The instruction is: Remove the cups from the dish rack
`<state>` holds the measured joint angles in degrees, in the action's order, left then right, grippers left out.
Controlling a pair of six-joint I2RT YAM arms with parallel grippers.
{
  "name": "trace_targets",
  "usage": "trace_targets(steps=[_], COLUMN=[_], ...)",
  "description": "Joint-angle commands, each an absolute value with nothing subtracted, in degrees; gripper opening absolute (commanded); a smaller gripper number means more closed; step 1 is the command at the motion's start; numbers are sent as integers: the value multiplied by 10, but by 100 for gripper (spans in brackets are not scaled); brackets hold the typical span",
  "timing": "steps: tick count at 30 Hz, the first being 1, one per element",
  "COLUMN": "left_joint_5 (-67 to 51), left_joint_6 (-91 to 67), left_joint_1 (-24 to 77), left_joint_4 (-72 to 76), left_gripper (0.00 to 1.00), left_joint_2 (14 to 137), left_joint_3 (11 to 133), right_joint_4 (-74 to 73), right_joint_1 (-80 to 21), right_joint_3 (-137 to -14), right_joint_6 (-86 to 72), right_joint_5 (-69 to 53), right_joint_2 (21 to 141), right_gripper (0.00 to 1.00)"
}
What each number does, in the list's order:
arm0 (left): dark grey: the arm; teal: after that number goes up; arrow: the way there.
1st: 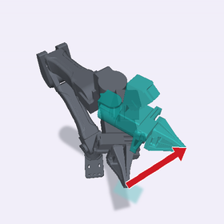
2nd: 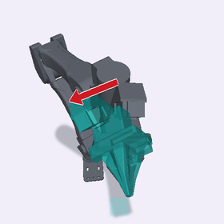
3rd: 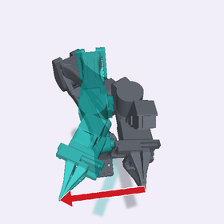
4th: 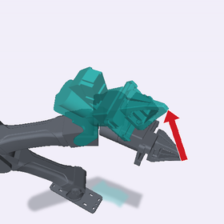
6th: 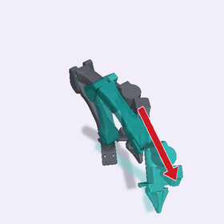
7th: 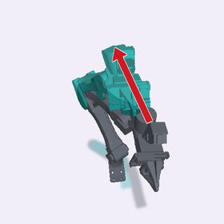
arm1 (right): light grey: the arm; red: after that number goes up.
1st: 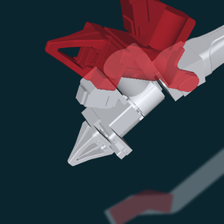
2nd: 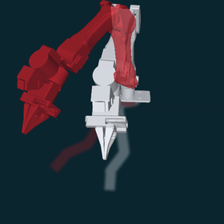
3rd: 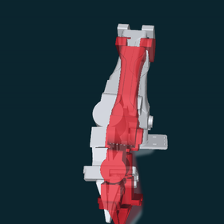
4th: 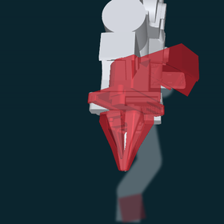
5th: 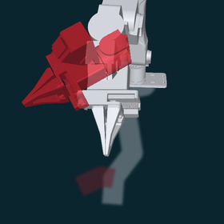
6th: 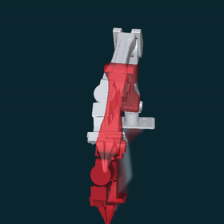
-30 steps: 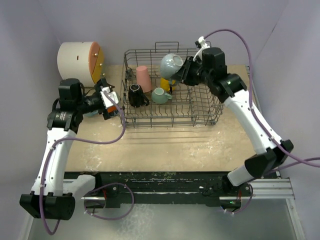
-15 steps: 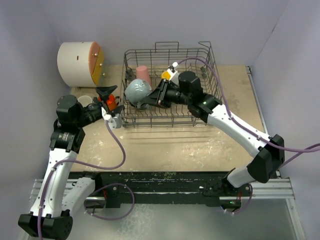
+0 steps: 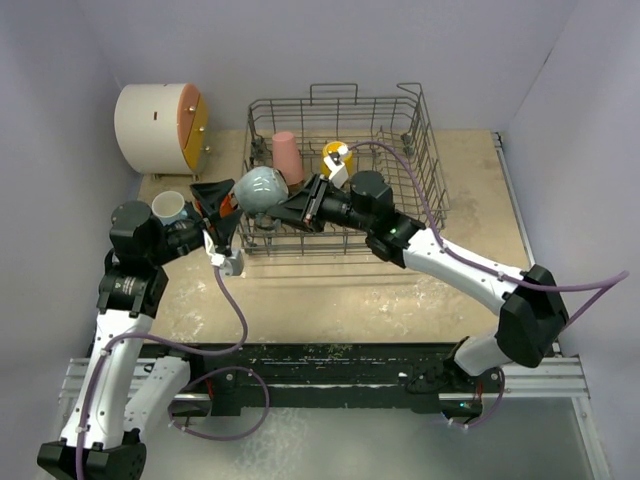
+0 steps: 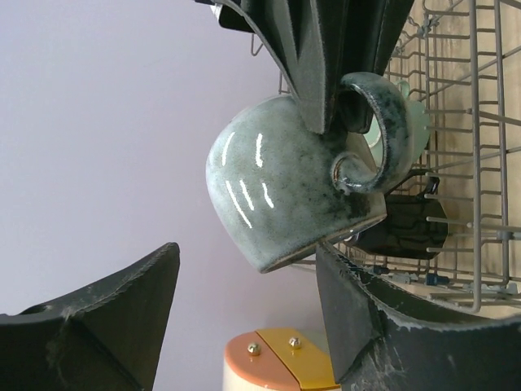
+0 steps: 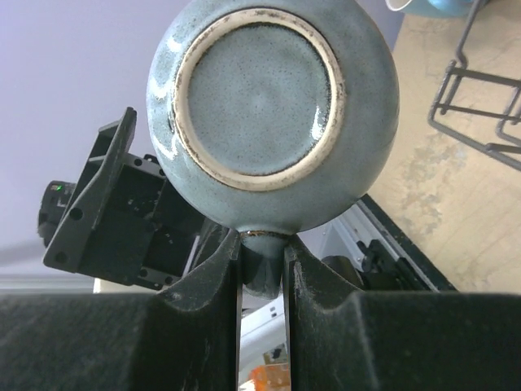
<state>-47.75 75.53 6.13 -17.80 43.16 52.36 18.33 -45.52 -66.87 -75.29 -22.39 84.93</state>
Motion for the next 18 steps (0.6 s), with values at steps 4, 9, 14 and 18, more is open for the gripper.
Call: trace_targets(steps=[4, 9, 14, 18], left_joint_5=[-498, -494, -536, -537], left_joint_6=[825, 852, 920, 903], left_joint_1=[65, 65, 65, 65], left_joint_4=[-136, -96, -124, -138], left_gripper=[86, 93, 93, 93], left_joint_2=[411, 385, 364, 357], left_joint_3=[489, 456, 445, 443], right_joint_4=[380, 339, 316, 256], right_joint_1=[-491, -491, -491, -484], right_joint_3=[-635, -628, -635, -649], right_joint_6=[-814, -795, -784, -758], right_joint_5=[-267, -275, -321, -313], right_joint_2=[777, 744, 740, 731], right_gripper=[0, 0, 0, 0])
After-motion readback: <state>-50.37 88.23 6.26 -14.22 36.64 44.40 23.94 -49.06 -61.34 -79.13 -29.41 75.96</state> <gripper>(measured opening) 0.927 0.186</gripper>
